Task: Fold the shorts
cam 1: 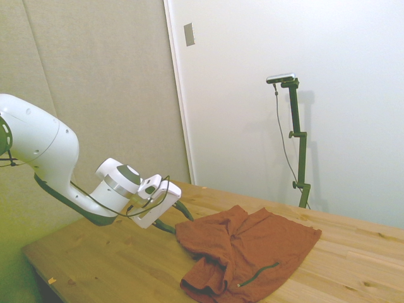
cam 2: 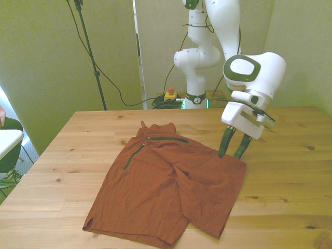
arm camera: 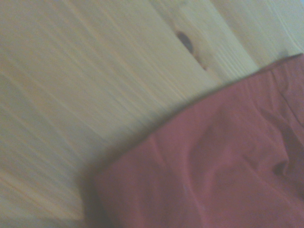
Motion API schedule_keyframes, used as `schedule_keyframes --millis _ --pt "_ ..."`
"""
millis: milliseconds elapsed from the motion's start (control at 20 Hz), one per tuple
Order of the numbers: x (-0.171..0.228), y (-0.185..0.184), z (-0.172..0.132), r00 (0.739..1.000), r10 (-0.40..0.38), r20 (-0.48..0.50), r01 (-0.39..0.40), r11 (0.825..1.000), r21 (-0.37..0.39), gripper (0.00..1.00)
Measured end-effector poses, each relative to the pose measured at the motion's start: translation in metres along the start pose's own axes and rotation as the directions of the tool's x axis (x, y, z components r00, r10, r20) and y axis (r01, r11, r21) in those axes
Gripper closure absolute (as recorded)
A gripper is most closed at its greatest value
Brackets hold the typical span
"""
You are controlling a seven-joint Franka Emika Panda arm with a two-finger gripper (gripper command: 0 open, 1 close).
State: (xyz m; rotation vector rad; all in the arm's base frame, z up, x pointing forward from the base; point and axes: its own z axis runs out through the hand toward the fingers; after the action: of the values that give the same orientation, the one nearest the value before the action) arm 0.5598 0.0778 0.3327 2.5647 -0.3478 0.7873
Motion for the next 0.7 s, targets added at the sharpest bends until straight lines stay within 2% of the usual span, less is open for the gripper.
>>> schedule_keyframes --millis 200,700 --pt "0.01 0.01 0.013 1.0 0.021 0.0 -0.021 1.0 -0.009 1.0" --pt "0.03 0.003 0.033 0.999 0.045 -0.012 -0.045 0.999 0.001 1.0"
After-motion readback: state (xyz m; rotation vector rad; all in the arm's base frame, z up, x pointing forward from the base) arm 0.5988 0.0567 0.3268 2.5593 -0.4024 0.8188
